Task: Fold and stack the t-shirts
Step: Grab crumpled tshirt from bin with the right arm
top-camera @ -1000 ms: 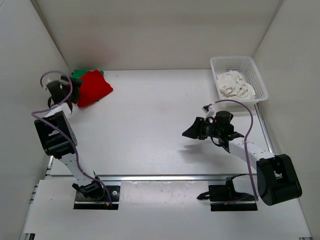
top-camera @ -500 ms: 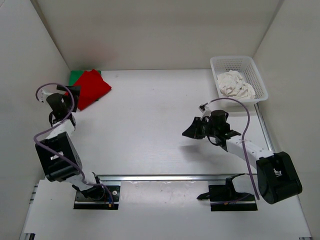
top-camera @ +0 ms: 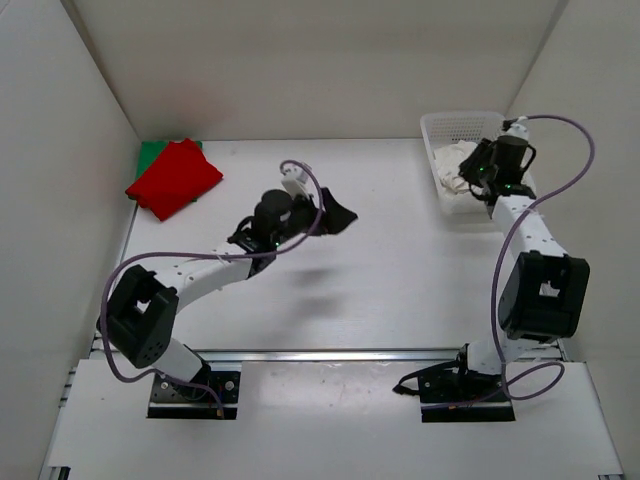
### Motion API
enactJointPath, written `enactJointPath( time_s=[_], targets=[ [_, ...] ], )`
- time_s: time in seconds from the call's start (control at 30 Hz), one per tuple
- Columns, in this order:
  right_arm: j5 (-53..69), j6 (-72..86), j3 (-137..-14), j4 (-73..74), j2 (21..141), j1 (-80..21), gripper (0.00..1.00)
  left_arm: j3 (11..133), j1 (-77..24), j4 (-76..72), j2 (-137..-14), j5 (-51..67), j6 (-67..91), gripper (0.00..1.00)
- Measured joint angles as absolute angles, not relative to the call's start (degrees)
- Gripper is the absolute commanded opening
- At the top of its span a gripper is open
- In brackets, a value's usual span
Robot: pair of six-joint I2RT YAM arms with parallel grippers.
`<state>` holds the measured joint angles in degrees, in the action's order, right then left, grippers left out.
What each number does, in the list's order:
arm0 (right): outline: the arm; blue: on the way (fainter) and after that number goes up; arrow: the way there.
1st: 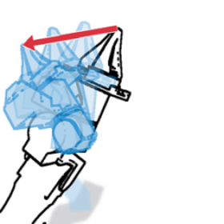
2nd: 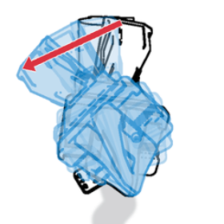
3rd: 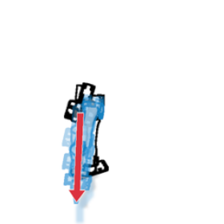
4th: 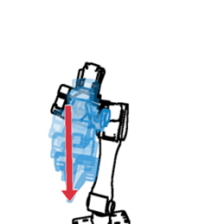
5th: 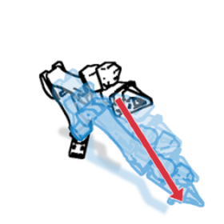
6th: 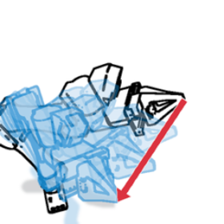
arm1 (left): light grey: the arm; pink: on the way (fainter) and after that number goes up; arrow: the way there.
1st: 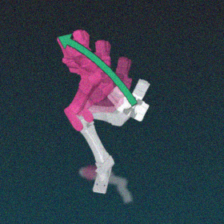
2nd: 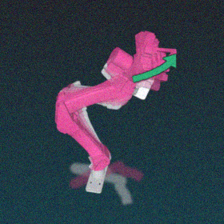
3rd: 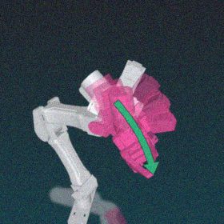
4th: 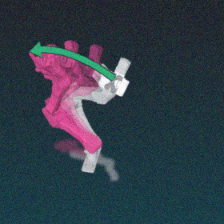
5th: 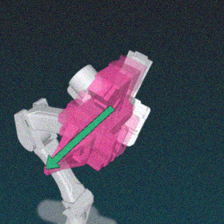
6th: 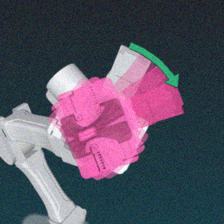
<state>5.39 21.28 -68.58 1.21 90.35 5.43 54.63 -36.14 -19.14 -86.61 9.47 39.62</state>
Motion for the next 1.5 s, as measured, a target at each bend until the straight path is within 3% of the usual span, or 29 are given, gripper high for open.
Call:
enactJointPath(
  time_s=[0.03, 0.2, 0.4, 0.73, 0.83, 0.9, 0.97, 1.0, 1.2, 1.5],
  targets=[
    [5.0, 20.6, -70.5, 2.0, 91.9, 7.6, 0.21, 53.3, -38.1, -19.6, -86.6, 9.9, 39.3, 0.99],
    [3.2, 17.6, -81.3, 7.5, 102.6, 13.9, 0.46, 45.6, -45.6, -20.1, -89.4, 13.7, 37.6, 0.99],
    [8.6, 16.5, -86.2, 11.7, 112.8, 15.1, 0.47, 36.2, -51.0, -21.5, -90.9, 17.6, 37.7, 0.98],
    [14.4, 19.8, -89.1, 10.6, 117.6, 14.8, 0.45, 31.2, -53.1, -27.4, -91.7, 20.1, 40.1, 0.99],
    [14.7, 20.4, -91.3, 10.1, 119.7, 14.7, 0.44, 31.2, -53.2, -28.4, -91.9, 20.6, 40.5, 0.89],
    [14.9, 20.9, -92.9, 10.0, 121.5, 14.7, 0.35, 31.2, -53.0, -28.9, -92.1, 20.9, 40.8, 0.60],
    [15.4, 21.0, -94.4, 10.1, 123.3, 14.7, 0.17, 30.9, -52.9, -29.4, -92.1, 21.0, 41.2, 0.50],
    [15.8, 21.3, -95.4, 10.5, 124.4, 14.7, 0.01, 30.6, -52.7, -29.6, -92.1, 21.1, 41.2, 0.45],
    [16.3, 21.9, -94.3, 9.2, 122.8, 14.1, 0.00, 30.4, -51.7, -29.6, -92.1, 21.4, 41.6, 0.39],
    [20.5, 23.0, -88.1, 3.1, 92.3, 9.8, 0.00, 31.6, -45.0, -27.8, -88.9, 22.4, 42.0, 0.43]
  ],
)
